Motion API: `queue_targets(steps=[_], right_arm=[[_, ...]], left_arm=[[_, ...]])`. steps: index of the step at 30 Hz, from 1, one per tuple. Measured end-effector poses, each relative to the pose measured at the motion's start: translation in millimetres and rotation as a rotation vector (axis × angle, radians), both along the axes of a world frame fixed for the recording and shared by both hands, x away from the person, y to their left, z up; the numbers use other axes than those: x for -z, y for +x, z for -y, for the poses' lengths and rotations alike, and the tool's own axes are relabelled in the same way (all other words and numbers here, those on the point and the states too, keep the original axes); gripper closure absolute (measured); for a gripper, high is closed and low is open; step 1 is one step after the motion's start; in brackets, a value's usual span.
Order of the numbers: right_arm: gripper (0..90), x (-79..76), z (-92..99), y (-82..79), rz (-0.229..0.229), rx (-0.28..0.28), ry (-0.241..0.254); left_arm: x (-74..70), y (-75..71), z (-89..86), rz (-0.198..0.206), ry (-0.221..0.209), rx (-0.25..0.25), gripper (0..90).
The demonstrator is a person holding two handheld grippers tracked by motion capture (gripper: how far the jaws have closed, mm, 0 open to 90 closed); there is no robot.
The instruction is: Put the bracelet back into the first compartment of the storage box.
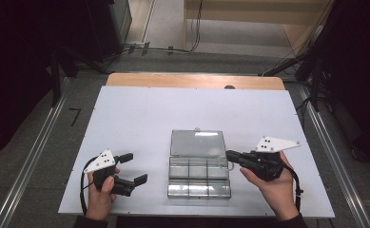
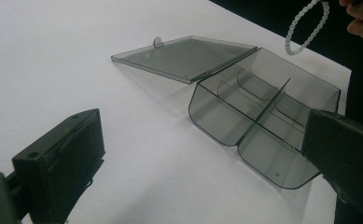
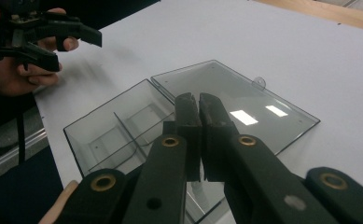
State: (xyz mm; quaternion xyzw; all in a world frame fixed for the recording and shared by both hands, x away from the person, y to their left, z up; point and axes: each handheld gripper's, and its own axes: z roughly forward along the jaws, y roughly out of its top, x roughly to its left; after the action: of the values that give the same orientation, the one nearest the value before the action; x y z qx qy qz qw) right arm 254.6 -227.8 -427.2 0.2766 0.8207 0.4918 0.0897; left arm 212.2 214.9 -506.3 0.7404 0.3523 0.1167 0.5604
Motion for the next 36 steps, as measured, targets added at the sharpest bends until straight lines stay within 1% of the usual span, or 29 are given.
queue_targets(steps=[10, 19, 34, 36], right_arm=[[85.6, 0.6, -15.8, -0.7, 0.001, -0.033, -0.014], [85.6, 0.1, -27.2, -0.9, 0.002, -0.051, -0.014], [85.5, 2.2, -45.9, 0.4, -0.008, -0.088, -0.009], [85.6, 2.3, -48.2, 0.5, -0.003, -0.092, -0.008]], left_arm=[[0.3, -1.1, 3.9, 0.003, -0.002, 0.008, 0.0], [0.2, -1.1, 3.1, 0.003, -0.003, 0.009, 0.0], [0.3, -1.0, 1.7, 0.003, -0.007, 0.009, 0.0], [0.4, -1.0, 1.6, 0.003, -0.009, 0.009, 0.0]])
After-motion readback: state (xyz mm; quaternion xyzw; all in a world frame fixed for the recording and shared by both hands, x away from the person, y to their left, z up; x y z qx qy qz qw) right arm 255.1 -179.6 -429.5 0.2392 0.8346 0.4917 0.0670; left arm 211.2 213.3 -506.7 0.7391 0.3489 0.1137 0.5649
